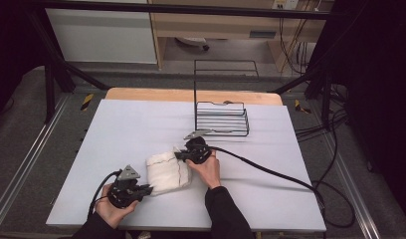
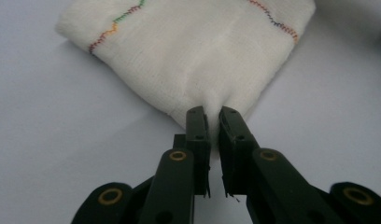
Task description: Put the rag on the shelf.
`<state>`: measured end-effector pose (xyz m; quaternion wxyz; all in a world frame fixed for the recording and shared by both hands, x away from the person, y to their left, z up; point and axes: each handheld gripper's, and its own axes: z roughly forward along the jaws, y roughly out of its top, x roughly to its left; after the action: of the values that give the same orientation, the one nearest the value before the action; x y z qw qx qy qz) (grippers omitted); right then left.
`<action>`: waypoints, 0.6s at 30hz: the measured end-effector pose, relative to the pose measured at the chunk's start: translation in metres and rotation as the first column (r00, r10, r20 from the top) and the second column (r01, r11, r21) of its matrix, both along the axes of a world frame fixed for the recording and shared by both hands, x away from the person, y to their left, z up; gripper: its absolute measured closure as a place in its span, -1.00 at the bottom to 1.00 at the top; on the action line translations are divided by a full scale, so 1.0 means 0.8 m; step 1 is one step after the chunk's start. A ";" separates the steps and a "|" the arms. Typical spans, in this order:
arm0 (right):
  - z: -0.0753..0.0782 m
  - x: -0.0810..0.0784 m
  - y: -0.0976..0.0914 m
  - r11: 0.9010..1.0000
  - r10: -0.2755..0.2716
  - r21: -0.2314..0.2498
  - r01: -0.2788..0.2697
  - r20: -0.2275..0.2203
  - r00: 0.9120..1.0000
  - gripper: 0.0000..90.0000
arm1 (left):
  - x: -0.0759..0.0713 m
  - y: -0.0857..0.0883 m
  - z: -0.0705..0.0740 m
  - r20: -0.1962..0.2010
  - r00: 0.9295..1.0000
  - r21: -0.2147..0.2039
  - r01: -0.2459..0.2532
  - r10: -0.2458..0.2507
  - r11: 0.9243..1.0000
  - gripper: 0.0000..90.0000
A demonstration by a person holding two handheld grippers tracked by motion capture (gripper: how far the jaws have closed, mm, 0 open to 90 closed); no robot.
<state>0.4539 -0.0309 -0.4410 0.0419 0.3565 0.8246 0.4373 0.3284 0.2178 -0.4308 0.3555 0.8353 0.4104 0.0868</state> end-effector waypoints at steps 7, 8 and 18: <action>0.005 -0.055 -0.026 0.988 -0.153 -0.016 0.154 0.025 0.988 0.81 | 0.021 0.000 0.004 0.035 0.999 0.049 0.035 -0.037 0.998 0.84; 0.004 -0.062 -0.029 0.984 -0.177 -0.014 0.177 0.027 0.984 0.81 | 0.024 -0.001 0.002 0.039 0.998 0.058 0.045 -0.047 0.997 0.84; 0.010 -0.062 -0.047 0.993 -0.114 0.002 0.115 0.116 0.987 0.17 | 0.021 0.001 -0.007 0.041 0.997 0.053 0.059 -0.062 0.997 0.83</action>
<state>0.4046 -0.0682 -0.4333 0.1157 0.3772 0.8000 0.4520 0.3454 0.2182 -0.4361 0.3447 0.8543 0.3749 0.1043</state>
